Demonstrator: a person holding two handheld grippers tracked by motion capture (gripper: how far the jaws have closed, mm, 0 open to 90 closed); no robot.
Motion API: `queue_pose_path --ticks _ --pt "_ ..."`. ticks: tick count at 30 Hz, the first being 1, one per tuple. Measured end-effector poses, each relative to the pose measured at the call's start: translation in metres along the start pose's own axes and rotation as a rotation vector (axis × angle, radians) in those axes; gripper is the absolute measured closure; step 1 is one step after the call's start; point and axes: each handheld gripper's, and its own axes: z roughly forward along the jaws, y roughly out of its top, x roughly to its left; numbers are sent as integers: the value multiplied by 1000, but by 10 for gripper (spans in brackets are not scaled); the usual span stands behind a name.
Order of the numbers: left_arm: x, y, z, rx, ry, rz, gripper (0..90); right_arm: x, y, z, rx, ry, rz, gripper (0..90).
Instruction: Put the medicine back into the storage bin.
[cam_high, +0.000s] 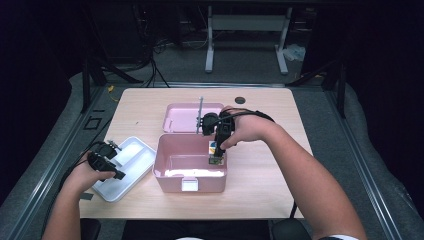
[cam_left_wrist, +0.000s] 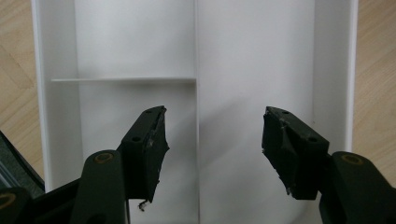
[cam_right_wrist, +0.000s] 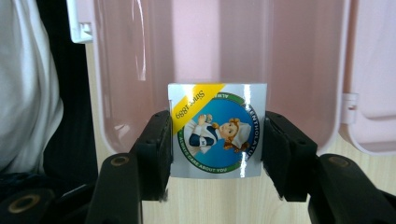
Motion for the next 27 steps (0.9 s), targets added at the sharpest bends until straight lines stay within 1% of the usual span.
queue_pose_path --ticks 6,14,17,19,23,26,27 --pt "0 0 0 -1 0 -1 401 -1 0 17 -7 3 -2 464" --pt "1 0 0 1 -1 1 401 -1 -1 39 12 2 2 463" --pt "0 0 0 -1 -1 0 402 -1 -1 45 16 2 7 463" --pt "0 0 0 2 -1 1 402 -1 0 49 31 -6 -2 462" --pt "0 0 0 2 -1 2 404 -2 0 55 14 -11 13 461" --pt "0 -1 0 1 -1 2 404 -3 0 60 20 -24 18 461" --pt "0 -1 0 1 -1 2 405 -3 0 60 26 -28 14 460"
